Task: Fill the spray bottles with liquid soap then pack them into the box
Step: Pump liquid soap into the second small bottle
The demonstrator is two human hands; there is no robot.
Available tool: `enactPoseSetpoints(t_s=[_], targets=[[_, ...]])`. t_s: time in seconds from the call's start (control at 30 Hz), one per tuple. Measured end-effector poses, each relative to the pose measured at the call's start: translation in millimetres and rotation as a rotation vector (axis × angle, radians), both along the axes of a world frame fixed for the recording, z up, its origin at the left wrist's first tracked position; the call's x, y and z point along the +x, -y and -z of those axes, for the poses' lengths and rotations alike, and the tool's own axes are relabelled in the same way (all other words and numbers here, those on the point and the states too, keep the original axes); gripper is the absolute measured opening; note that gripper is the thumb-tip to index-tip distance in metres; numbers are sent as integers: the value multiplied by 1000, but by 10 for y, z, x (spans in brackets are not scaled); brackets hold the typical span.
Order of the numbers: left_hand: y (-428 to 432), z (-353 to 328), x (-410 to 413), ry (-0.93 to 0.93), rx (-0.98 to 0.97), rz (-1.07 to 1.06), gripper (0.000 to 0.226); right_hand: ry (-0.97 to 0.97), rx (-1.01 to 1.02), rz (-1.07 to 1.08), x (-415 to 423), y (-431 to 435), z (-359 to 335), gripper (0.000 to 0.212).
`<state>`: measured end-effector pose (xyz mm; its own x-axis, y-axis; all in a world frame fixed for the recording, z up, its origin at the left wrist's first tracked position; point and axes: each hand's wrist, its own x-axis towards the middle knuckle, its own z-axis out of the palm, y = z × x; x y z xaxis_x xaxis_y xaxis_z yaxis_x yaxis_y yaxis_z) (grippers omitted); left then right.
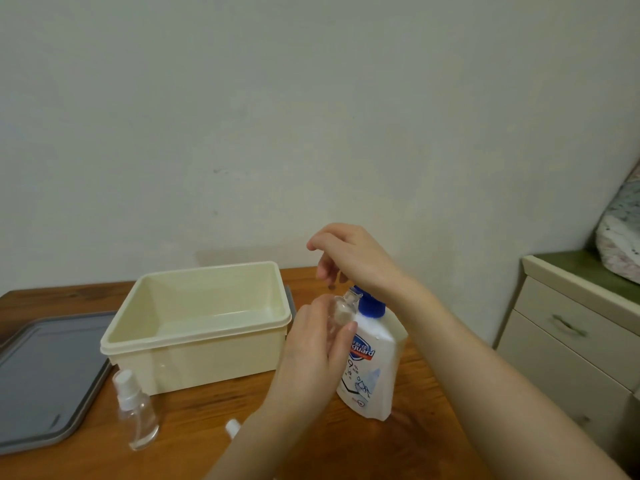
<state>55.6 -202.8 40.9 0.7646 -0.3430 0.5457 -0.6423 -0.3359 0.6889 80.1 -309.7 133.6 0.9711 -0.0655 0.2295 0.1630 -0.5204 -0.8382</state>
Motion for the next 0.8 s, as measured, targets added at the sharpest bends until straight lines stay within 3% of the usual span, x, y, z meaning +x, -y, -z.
enactPoseSetpoints(t_s=[0.3, 0.43, 0.57, 0.8], targets=[[4, -14, 52, 23, 19, 9, 21, -5, -71, -15, 45, -9, -21, 21], [-6, -9, 24, 19, 19, -8, 31, -26, -74, -49, 26, -40, -28, 20], [-15, -117, -5, 27, -20, 10, 25, -26, -5, -55, 35, -19, -145, 21], [4, -11, -11, -18, -8, -4, 36, -8, -67, -43, 32, -52, 5, 23]])
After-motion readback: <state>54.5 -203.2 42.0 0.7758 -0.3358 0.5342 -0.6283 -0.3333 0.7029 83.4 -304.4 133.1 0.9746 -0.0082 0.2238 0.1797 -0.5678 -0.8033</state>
